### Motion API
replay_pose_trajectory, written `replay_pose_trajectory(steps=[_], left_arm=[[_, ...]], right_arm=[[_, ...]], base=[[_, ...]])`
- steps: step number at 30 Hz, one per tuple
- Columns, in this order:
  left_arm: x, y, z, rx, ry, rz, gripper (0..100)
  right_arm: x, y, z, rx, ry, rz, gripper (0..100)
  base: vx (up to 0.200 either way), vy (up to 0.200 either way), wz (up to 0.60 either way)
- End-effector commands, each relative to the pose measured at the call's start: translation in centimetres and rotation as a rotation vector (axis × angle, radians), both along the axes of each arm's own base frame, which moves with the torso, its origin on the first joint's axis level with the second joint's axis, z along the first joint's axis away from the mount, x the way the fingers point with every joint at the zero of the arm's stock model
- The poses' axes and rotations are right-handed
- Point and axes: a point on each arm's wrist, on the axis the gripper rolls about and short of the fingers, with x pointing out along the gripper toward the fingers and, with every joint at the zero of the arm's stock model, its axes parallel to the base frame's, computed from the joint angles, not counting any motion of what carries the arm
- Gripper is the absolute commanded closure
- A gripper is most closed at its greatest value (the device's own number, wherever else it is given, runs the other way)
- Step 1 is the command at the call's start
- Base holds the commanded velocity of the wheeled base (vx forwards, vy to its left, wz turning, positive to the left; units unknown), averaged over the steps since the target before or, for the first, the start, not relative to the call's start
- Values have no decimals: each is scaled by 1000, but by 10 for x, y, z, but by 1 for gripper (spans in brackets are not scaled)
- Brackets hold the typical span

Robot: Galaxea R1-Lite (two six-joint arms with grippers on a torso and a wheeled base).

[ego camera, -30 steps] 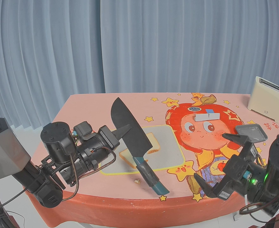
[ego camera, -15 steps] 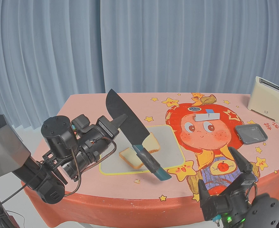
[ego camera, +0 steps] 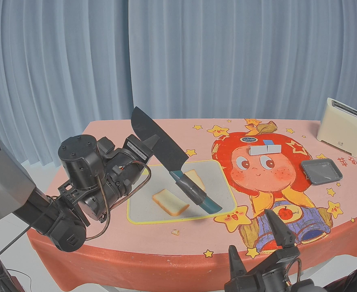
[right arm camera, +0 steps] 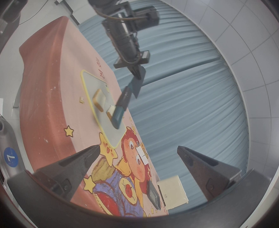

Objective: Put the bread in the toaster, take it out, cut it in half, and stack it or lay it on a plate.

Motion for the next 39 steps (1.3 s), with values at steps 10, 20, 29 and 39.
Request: replay_pose_trajectory(steps=[10, 20, 29, 39], left_arm=[[-7, 2, 26, -106, 57, -12, 100], [-7, 1, 22, -100, 69, -15, 100], [-7, 1, 20, -99, 74, -15, 100], [-10, -1, 21, -99, 73, -26, 100]], right_arm=[[26, 33, -11, 50, -23, 9, 0], [48, 55, -2, 47, -55, 22, 0], [73, 67, 9, 57, -91, 40, 0], [95, 79, 13, 40, -128, 50, 0]], base=[[0, 0, 0], [0, 0, 0], [0, 0, 0], [0, 0, 0]])
